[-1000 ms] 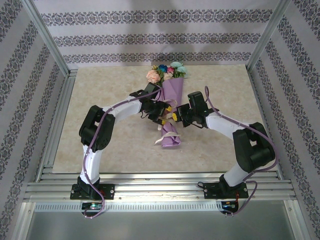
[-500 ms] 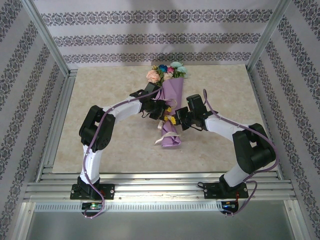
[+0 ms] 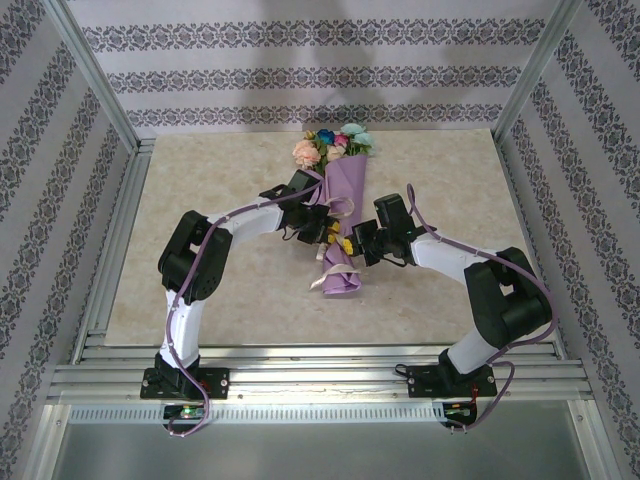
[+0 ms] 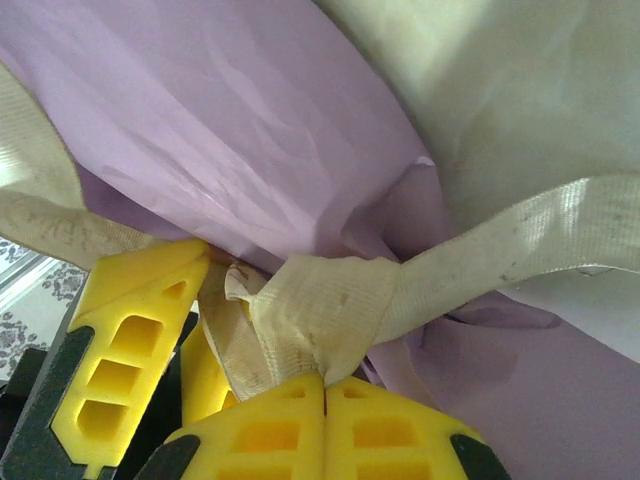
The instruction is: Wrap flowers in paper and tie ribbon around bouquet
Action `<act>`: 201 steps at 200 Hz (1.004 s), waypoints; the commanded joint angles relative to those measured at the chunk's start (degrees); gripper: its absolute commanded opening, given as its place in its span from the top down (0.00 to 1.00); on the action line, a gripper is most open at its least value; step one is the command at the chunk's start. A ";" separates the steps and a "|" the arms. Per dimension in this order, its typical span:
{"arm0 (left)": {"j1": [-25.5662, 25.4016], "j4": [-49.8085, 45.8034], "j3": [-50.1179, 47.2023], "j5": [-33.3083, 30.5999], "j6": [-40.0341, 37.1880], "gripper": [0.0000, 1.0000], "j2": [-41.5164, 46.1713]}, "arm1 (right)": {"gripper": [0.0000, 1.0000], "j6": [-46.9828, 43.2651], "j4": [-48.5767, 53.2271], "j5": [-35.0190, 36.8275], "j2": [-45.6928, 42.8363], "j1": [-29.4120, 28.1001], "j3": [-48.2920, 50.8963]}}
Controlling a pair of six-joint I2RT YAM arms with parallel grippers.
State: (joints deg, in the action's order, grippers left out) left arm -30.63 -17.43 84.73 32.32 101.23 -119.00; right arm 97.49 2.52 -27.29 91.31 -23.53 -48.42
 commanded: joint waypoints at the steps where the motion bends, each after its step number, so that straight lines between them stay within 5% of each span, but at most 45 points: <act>1: 0.30 2.95 -0.85 -2.45 2.84 0.77 1.06 | 1.00 1.19 -1.12 -1.62 -0.96 -0.73 1.01; 76: -0.31 6.12 -1.21 -2.47 1.64 0.71 1.40 | 1.00 2.10 -3.05 -2.31 -0.70 -0.73 1.58; 148: -0.71 15.11 -5.91 -1.88 2.08 0.81 2.80 | 1.00 1.71 -4.45 -4.26 2.50 -0.47 2.41; 201: -0.88 20.16 -9.47 -2.67 2.14 1.00 4.73 | 1.00 0.88 -4.22 -4.96 3.54 0.04 2.04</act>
State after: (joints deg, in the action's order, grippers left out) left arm -31.00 -2.28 76.79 31.18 102.74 -117.03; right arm 98.87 -2.07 -31.00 93.71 -23.51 -46.85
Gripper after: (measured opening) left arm 0.052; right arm 0.056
